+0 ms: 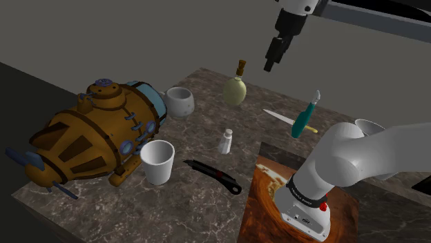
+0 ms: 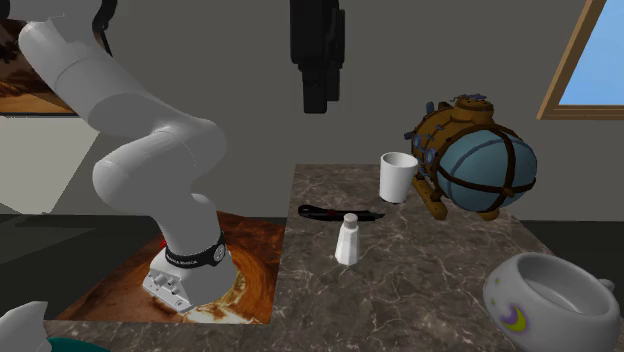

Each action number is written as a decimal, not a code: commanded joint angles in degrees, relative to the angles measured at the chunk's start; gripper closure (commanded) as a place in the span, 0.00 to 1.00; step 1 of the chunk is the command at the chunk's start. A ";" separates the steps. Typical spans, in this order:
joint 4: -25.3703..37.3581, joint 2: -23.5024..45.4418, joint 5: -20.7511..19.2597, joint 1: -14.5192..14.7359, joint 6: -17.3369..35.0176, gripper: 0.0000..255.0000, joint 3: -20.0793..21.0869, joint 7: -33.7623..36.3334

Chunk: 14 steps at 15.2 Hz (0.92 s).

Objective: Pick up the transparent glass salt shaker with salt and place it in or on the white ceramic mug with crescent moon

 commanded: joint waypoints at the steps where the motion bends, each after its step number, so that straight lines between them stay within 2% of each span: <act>1: 0.00 0.00 0.00 0.00 0.00 0.00 0.00 0.00; 8: -16.72 -6.97 3.63 0.69 12.34 0.00 3.81 7.68; 14: -28.68 -9.36 7.58 2.39 24.31 0.00 8.35 14.58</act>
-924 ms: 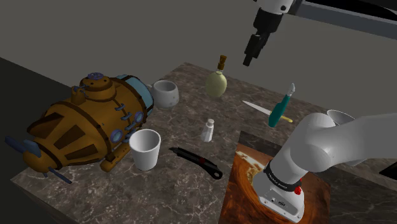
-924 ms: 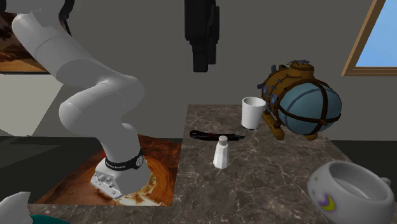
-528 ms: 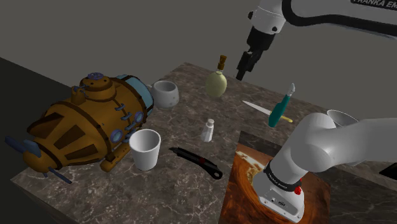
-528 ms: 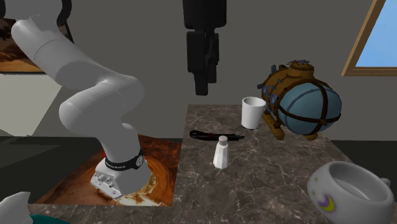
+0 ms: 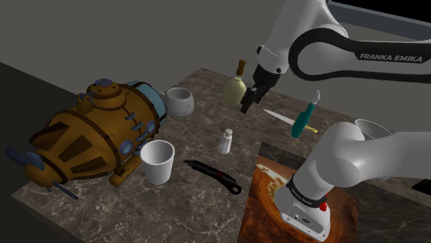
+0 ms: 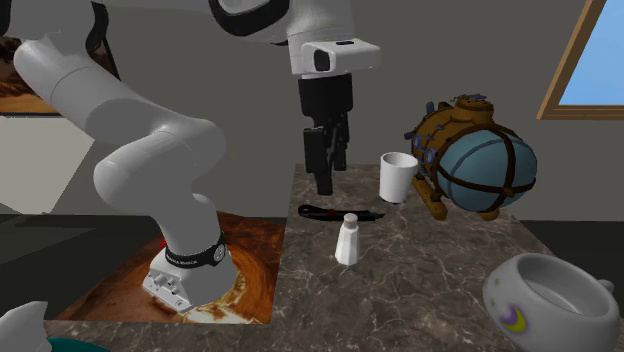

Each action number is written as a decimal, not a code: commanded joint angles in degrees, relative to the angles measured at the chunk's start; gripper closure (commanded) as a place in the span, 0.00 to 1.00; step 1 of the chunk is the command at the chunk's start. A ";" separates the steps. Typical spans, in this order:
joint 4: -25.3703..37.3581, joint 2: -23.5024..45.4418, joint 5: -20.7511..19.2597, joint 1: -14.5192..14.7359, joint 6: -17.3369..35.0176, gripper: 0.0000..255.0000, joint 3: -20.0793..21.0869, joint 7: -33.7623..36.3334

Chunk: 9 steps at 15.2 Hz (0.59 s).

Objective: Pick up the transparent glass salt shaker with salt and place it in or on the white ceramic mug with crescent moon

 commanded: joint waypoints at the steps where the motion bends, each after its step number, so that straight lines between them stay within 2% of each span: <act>1: -4.42 -0.94 1.42 0.74 4.45 0.00 1.61 2.36; 5: -10.53 1.20 4.56 2.57 14.33 0.00 5.66 7.48; 8: -13.96 5.22 6.93 3.96 23.01 0.00 9.19 11.64; 9: -14.16 5.59 7.08 4.05 23.64 0.00 9.44 11.94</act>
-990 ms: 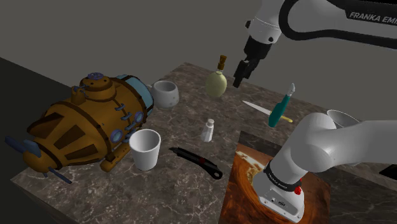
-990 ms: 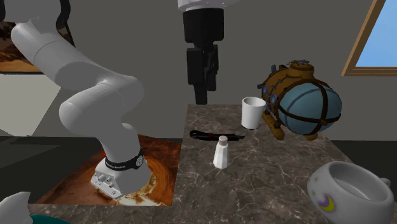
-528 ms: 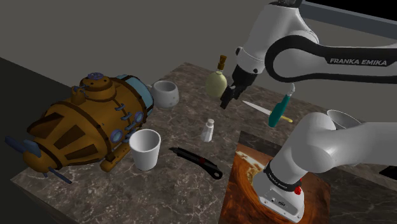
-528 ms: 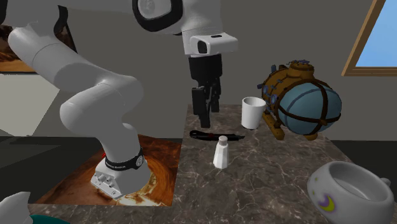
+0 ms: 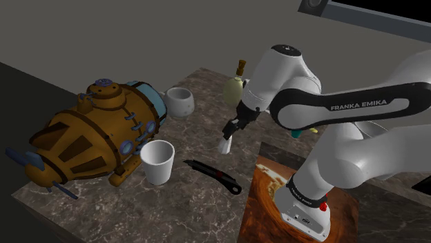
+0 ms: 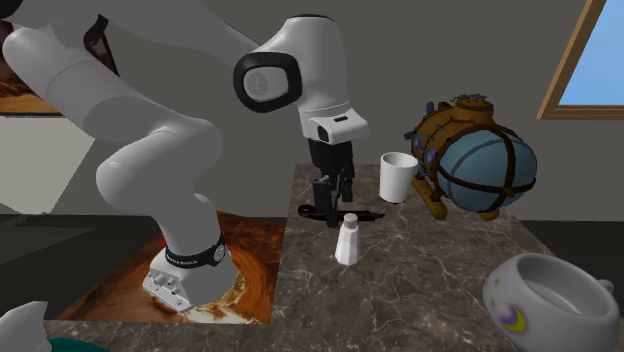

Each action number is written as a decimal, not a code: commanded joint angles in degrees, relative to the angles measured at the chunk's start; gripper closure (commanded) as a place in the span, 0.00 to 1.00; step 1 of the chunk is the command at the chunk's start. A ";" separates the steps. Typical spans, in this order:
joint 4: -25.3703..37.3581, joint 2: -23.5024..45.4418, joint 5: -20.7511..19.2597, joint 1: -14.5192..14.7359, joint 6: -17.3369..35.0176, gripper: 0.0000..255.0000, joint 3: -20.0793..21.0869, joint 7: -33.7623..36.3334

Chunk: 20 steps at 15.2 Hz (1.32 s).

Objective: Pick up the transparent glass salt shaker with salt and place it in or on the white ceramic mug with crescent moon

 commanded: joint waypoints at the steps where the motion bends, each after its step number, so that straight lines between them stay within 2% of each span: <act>1: -1.14 1.72 0.46 0.07 3.27 0.00 0.74 0.76; 7: -3.08 8.39 0.58 -0.83 11.89 0.00 1.80 0.94; 15: -3.08 8.39 0.58 -0.83 11.89 0.00 1.80 0.94; 16: -3.08 8.39 0.58 -0.83 11.89 1.00 1.80 0.94; 20: -3.06 8.40 0.57 -0.84 11.89 1.00 1.80 0.93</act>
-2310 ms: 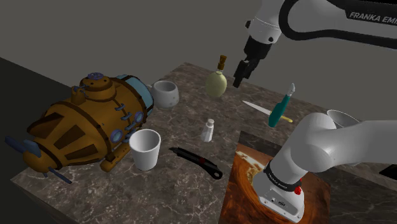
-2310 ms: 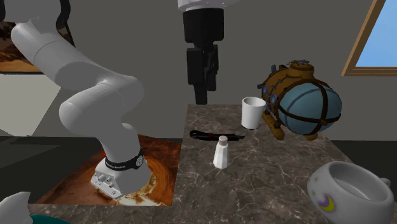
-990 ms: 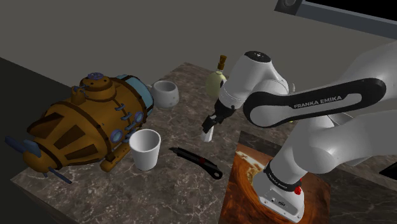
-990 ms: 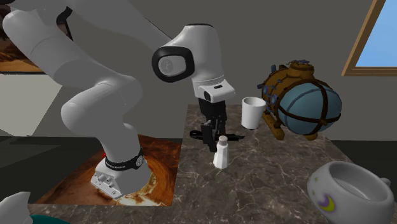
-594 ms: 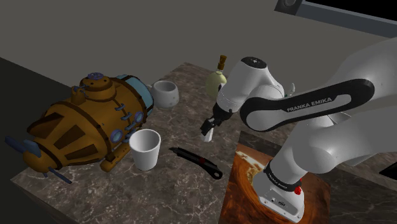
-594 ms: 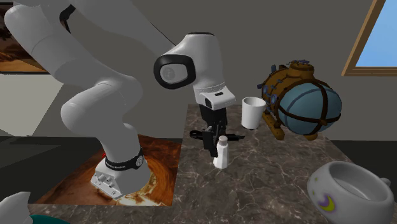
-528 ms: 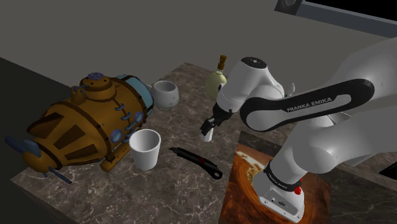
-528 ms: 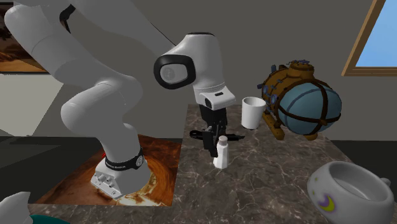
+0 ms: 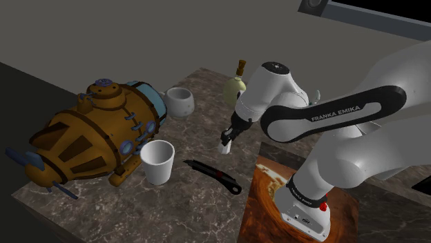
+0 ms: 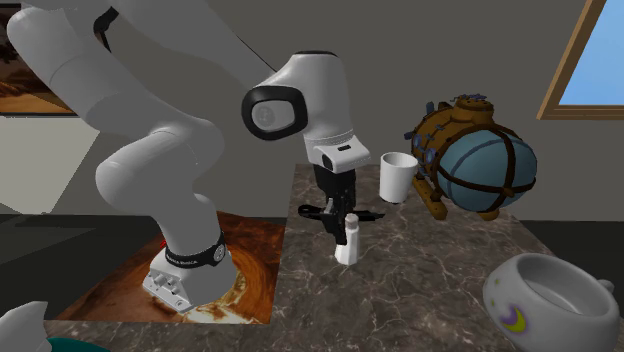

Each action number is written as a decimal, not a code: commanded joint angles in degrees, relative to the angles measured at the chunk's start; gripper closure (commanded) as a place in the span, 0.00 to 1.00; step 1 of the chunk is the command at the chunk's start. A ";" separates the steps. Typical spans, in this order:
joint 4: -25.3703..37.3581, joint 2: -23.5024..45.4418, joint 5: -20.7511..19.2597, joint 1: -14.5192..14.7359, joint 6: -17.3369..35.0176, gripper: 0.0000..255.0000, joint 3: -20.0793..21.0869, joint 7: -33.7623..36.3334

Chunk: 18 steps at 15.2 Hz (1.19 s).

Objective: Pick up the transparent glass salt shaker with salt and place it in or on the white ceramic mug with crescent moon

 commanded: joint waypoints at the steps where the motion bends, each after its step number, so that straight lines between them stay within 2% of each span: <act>1: -0.02 0.02 0.00 0.00 0.00 1.00 0.00 0.00; 5: -0.03 0.02 0.00 0.01 0.00 1.00 0.01 0.01; 18: 6.39 -8.26 -1.10 -0.04 -14.60 1.00 -2.29 -1.11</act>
